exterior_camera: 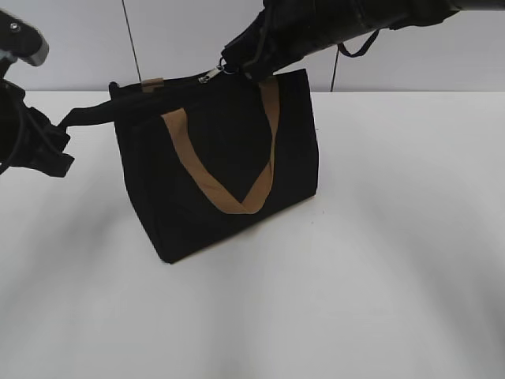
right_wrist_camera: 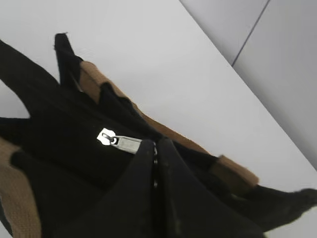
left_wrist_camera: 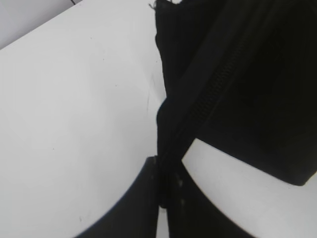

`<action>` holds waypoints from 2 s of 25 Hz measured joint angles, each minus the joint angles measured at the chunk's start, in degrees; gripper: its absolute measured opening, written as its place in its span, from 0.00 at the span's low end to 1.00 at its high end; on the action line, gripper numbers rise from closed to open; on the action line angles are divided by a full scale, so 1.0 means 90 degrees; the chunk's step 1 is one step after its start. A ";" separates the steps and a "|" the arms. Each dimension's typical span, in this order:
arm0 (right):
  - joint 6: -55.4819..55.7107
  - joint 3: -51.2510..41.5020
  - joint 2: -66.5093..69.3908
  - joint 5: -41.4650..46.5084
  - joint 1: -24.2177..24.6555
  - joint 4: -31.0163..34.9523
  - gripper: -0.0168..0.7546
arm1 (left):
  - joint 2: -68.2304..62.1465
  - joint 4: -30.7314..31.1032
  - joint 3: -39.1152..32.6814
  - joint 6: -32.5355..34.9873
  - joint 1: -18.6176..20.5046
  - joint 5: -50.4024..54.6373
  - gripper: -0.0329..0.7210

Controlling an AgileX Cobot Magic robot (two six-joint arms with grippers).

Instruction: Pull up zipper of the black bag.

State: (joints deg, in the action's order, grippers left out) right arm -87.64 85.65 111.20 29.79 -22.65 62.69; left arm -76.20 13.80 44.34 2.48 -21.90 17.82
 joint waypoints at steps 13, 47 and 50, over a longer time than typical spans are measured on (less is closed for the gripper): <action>0.0363 0.0000 0.0000 -0.0239 0.0794 -0.0199 0.00 | 0.0000 0.0000 0.0000 0.0000 0.0000 -0.0008 0.06; 0.6984 0.0016 -0.2605 0.4346 0.0723 -0.4353 0.61 | 0.3318 -0.2022 0.0000 -0.0214 0.0000 0.3599 0.78; 0.7185 0.0016 -0.3026 0.4381 0.0723 -0.4361 0.61 | 0.4122 -0.1940 0.0000 -0.0236 0.0000 0.4453 0.78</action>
State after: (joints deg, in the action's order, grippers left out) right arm -22.97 85.79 83.97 69.22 -16.14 23.44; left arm -39.11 -3.67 44.34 0.36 -21.90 57.90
